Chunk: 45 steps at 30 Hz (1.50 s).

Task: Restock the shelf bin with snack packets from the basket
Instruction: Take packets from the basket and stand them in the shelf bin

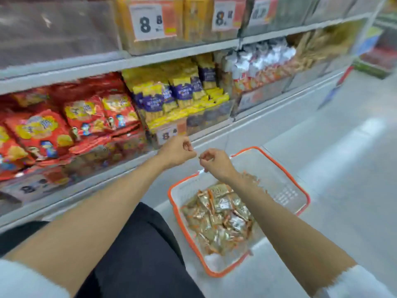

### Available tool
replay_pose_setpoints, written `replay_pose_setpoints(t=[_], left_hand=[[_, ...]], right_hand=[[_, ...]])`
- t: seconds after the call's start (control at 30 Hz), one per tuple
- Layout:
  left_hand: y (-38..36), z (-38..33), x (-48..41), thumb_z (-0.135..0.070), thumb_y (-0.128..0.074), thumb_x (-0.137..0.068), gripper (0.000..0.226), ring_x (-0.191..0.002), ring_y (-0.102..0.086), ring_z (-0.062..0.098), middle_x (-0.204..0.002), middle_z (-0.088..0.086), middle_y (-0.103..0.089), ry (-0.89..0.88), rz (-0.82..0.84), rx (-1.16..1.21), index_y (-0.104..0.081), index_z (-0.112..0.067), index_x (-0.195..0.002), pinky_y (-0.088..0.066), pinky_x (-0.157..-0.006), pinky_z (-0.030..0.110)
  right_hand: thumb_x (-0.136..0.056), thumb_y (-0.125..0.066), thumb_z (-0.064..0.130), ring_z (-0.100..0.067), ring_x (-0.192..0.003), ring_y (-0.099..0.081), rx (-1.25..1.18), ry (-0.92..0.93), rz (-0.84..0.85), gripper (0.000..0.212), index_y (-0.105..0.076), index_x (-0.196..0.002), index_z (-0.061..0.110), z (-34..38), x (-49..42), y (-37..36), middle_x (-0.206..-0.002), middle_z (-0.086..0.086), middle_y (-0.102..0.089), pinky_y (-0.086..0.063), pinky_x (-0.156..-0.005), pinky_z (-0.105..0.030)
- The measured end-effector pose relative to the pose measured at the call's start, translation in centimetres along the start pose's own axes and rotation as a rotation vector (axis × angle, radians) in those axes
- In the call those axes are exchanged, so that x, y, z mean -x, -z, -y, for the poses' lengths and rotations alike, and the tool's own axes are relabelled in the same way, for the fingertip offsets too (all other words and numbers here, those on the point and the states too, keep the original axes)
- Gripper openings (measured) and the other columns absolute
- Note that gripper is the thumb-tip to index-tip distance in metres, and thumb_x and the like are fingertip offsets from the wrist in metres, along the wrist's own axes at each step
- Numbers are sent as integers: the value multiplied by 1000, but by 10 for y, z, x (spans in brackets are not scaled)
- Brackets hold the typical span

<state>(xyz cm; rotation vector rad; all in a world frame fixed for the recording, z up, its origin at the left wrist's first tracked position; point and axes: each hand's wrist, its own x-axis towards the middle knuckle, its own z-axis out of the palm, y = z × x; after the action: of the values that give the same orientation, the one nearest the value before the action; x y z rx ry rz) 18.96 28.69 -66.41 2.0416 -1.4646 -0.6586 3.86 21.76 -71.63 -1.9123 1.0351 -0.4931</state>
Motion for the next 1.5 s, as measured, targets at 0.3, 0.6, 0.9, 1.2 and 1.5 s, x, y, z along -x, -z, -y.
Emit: replay_pose_setpoints(t=[0.3, 0.6, 0.9, 1.2, 1.5], left_hand=[[-117, 66, 4, -11, -68, -83, 15, -48, -52, 5, -65, 4, -63, 391, 244, 218, -65, -12, -68, -43, -54, 18], [-135, 78, 0, -8, -59, -89, 21, -58, -53, 15, -71, 3, -62, 463, 301, 271, -69, -9, -70, -45, -61, 26], [-142, 78, -5, -9, -58, -89, 21, -73, -58, 20, -78, 0, -66, 481, 302, 304, -67, -11, -70, -54, -75, 36], [-142, 80, -6, -9, -59, -90, 18, -72, -59, 20, -83, 10, -70, 479, 309, 336, -67, -12, -74, -55, -76, 36], [-143, 81, -12, -14, -59, -91, 16, -73, -59, 22, -91, 16, -71, 593, 304, 371, -68, -7, -80, -54, -79, 36]], right_hand=[[-92, -54, 14, -24, -98, -60, 458, -509, 441, 24, -65, -98, -6, -202, 48, -46, -104, -18, -65, -47, -79, -33], [-83, -71, 23, -35, -122, -54, 442, -727, 643, 89, -16, -151, 4, -281, 90, -118, -132, -12, -56, -48, -99, -43], [-77, -80, 32, -46, -138, -33, 595, -637, 721, 114, 4, -154, 34, -290, 100, -130, -158, -21, 19, -35, -110, -53], [-79, -73, 6, -41, -111, -60, 667, -521, 778, 105, -4, -152, 37, -288, 108, -137, -152, -29, -17, -53, -90, -49], [-89, -69, 32, -9, -49, -42, 132, -575, 133, 23, -59, -81, 13, -225, 72, -101, -60, 5, -49, -37, -49, -23]])
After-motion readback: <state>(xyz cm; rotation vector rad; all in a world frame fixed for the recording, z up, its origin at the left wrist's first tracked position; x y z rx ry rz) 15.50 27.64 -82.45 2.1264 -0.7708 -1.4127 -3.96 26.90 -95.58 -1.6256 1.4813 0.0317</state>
